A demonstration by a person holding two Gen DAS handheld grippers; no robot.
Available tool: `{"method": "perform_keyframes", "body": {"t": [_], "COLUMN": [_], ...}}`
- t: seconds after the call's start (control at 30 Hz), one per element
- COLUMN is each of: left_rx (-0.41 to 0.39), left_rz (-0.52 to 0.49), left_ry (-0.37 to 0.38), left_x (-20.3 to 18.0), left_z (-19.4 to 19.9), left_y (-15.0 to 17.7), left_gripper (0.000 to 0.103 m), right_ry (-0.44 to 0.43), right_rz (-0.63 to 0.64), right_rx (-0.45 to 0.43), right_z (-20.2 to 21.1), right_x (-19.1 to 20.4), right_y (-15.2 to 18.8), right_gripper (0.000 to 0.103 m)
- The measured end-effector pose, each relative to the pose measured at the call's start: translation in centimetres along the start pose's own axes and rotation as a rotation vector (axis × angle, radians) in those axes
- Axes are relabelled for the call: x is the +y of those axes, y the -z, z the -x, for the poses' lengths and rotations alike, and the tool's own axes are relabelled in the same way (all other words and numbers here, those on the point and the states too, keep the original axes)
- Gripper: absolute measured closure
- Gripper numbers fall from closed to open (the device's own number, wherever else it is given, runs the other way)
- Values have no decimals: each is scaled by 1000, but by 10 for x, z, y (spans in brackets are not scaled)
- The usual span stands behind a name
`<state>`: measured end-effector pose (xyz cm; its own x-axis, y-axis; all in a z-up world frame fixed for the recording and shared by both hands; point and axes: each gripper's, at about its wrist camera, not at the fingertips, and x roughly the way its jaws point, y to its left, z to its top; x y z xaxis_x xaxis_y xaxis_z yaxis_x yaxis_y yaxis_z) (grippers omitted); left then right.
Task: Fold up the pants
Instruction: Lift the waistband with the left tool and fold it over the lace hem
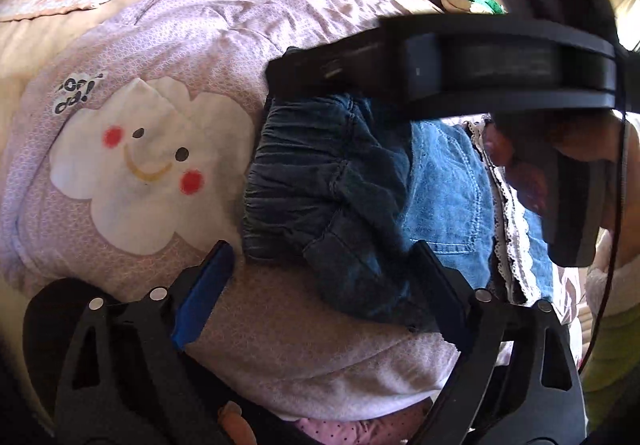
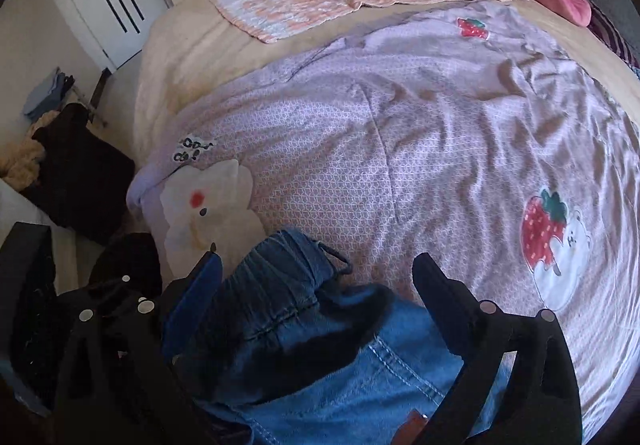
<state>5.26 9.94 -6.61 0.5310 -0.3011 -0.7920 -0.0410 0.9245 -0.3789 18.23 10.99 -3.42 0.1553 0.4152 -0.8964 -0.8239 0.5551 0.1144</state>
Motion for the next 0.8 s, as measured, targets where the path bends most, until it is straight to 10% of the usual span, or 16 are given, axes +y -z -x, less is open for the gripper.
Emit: {"method": "perform_keyframes", "body": {"t": [0.07,0.27,0.63,0.8], "left_rx": [0,-10,-29,-28], "left_rz": [1,22,80,46], "left_ry": [4,48,240,346], "left_x": [1,7,-4,-31], "left_z": [-2,1,11,15], "left_y": [0,0,-10,-20], "left_gripper": [22,22,22,66], "right_ry": [-20,-143,-334,-322], "right_rz": [9,-71,-113,-101], "right_rx": [62,6,-269,-343], "right_z": [-19,-13,85,120], "right_x": [0,-11,-41,-57], "right_y": [-1,9,52,73], "right_gripper": [41,66,71,71]}}
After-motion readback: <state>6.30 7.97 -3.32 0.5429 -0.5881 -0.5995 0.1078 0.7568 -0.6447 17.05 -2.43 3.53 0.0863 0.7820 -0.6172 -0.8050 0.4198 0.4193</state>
